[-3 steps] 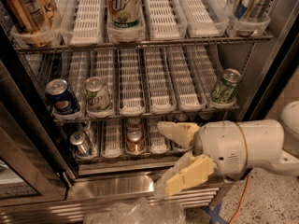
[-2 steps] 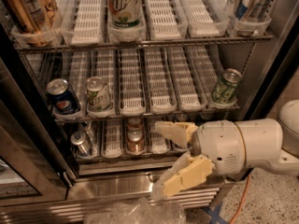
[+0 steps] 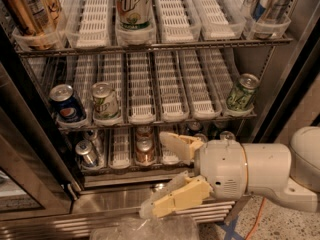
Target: Pick orange can from bottom shelf of fridge
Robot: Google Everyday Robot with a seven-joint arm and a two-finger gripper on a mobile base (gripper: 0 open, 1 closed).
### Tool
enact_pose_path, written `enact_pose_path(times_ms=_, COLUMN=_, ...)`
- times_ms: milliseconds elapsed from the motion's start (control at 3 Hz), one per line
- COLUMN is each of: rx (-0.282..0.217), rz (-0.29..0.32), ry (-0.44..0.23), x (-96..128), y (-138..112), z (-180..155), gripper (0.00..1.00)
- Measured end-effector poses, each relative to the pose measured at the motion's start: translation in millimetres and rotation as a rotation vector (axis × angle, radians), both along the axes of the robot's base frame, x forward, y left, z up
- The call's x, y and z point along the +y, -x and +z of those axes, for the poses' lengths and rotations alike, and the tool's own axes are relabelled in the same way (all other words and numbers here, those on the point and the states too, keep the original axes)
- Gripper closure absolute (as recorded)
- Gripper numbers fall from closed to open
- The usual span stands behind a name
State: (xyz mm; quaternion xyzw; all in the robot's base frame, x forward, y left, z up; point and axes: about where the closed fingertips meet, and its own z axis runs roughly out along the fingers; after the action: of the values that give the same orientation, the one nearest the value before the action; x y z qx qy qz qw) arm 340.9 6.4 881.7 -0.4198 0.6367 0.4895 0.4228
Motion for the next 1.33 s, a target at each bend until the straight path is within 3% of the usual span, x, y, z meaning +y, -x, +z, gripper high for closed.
enact_pose_path(times_ms=333, rx=-0.043, rz=-0.039, ry=0.01, x=6, y=-10, z=-1, gripper=0.0)
enact_pose_path(times_ms=667, rx=-0.043, rz=-0.039, ry=0.01, x=6, y=-10, z=-1, gripper=0.0)
enact_pose_path(times_ms=1000, rx=-0.06, rz=-0.067, ry=0.075, x=14, y=-15, z=-5, gripper=0.0)
enact_pose_path(times_ms=1333, rx=-0.088, rz=-0.136, ry=0.093, x=37, y=-21, z=-22, gripper=0.0)
